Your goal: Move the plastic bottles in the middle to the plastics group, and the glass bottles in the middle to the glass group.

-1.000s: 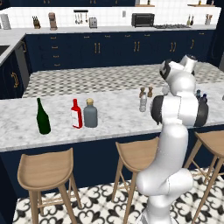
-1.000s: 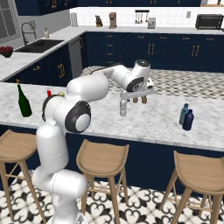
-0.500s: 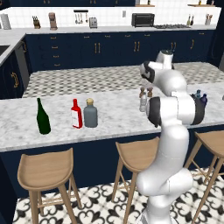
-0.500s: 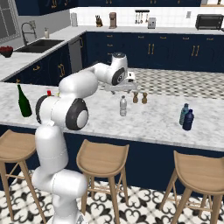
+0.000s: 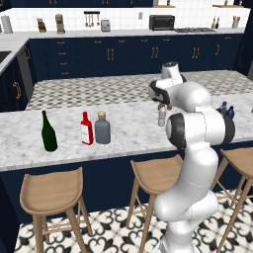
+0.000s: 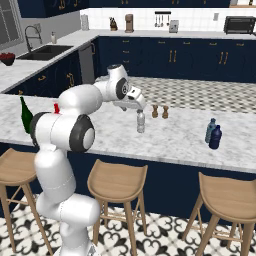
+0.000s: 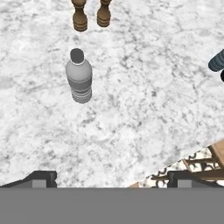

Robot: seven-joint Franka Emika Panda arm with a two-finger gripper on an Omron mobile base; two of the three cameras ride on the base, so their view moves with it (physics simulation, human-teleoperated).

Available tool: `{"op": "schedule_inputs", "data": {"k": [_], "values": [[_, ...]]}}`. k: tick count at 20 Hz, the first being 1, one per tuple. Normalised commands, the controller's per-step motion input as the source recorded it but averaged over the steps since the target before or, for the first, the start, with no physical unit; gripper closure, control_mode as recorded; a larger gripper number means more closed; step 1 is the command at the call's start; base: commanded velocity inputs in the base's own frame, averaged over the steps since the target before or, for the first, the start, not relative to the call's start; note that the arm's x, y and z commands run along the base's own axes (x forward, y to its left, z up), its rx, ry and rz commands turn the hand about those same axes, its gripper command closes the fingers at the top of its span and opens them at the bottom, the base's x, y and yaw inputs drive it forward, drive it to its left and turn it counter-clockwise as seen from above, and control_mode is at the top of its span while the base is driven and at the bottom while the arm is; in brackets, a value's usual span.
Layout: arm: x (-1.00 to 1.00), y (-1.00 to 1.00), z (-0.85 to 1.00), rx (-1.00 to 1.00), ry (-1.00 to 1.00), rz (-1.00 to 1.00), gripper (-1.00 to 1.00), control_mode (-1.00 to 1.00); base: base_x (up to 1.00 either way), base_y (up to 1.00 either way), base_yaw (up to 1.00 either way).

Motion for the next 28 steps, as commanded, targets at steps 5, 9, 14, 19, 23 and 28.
{"op": "schedule_inputs", "data": {"k": [5, 9, 14, 19, 23, 28], "values": [[0.03, 0.00, -0.01, 0.06, 0.03, -0.07, -1.00, -1.00, 0.00, 0.00, 0.00], [0.36, 0.00, -0.05, 0.04, 0.09, 0.00, -1.00, -1.00, 0.00, 0.00, 0.00], [0.50, 0.00, -0.18, 0.00, 0.12, 0.00, -1.00, -1.00, 0.00, 0.00, 0.00], [0.17, 0.00, -0.18, 0.01, 0.06, 0.00, -1.00, -1.00, 0.00, 0.00, 0.00], [0.29, 0.00, -0.50, 0.07, 0.00, 0.00, -1.00, -1.00, 0.00, 0.00, 0.00], [0.16, -0.20, -0.31, 0.19, -0.04, 0.00, -1.00, -1.00, 0.00, 0.00, 0.00]]}}
